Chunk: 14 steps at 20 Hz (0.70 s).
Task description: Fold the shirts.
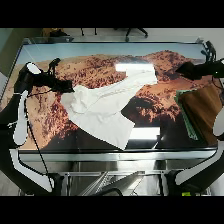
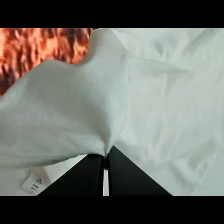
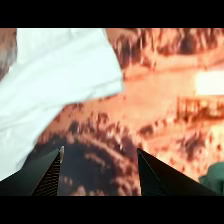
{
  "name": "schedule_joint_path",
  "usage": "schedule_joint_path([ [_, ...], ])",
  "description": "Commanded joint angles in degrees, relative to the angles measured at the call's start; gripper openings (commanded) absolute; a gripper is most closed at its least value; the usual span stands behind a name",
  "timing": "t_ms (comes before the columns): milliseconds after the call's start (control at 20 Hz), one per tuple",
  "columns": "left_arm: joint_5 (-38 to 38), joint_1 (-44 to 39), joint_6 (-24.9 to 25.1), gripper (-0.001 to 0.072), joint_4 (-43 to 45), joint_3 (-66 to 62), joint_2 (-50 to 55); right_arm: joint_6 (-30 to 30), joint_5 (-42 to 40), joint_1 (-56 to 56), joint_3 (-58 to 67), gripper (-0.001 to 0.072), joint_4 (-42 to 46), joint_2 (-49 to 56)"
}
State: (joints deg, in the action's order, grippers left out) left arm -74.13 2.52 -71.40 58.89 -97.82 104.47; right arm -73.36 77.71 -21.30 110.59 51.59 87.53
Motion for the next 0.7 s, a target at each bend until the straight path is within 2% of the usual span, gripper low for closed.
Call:
schedule_joint_path([
  [0, -0.5, 0.0, 0.0, 0.0014, 0.0, 0.0, 0.0, -4.0, 13.5, 0.9, -6.7, 0.0524, 2.1, -2.4],
  [100, -0.8, -0.2, 0.0, 0.0014, -0.1, 0.0, 0.0, -3.8, 9.8, 4.2, -16.6, 0.0487, 2.2, -5.7],
  [400, -2.4, -0.2, 0.0, 0.0014, 0.0, 0.0, 0.0, -3.6, -4.1, 19.8, -48.3, 0.0487, 0.8, -14.2],
  [550, -2.4, -0.2, 0.0, 0.0014, 0.0, -0.1, 0.0, 0.1, -10.5, 24.8, -56.4, 0.0487, -7.3, -14.4],
  [650, -2.4, -0.2, 0.0, 0.0014, 0.0, -0.1, 0.0, 1.4, -14.1, 26.8, -58.2, 0.0487, -9.4, -14.0],
])
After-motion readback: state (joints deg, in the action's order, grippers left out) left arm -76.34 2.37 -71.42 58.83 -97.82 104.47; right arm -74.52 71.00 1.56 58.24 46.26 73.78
